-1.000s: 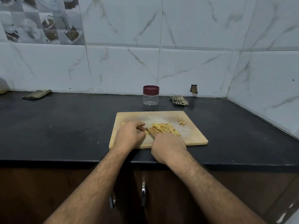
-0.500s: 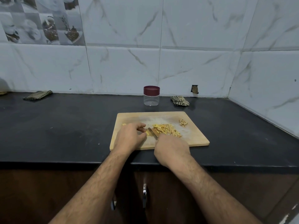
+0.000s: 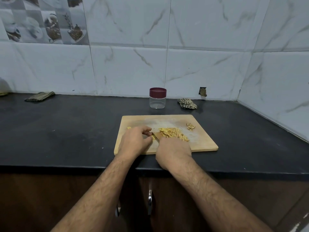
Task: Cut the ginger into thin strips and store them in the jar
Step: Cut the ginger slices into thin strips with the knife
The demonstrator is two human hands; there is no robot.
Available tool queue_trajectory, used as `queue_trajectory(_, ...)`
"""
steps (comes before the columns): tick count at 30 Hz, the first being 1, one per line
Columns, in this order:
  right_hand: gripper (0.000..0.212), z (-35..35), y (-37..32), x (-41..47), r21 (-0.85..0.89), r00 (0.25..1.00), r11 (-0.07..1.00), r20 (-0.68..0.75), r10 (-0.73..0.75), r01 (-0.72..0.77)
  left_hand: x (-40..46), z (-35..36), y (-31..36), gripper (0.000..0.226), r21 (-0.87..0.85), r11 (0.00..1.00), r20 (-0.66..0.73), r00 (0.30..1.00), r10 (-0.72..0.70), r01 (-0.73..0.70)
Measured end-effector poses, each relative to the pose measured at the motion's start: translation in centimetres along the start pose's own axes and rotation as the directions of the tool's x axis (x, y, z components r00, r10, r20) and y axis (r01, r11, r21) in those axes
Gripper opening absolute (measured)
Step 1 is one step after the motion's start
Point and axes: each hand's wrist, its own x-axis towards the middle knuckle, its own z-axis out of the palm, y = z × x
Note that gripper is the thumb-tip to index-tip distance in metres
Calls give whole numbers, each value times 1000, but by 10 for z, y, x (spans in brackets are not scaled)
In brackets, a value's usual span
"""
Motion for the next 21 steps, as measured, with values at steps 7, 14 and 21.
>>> queue_trajectory(7, 35, 3, 8, -18, -26, 997, 1000, 78, -9, 12, -1, -1, 1, 38, -19, 1000, -5, 1000, -14, 14)
queue_trajectory(14, 30, -6, 13, -22, 45, 1000, 999, 19, -10, 9, -4, -1, 3, 51, -42, 999, -24, 999, -35, 34)
queue_trajectory(21, 28, -3, 6, -7, 68, 1000, 998, 8, -18, 18, -6, -2, 4, 52, -34, 999, -34, 999, -31, 29)
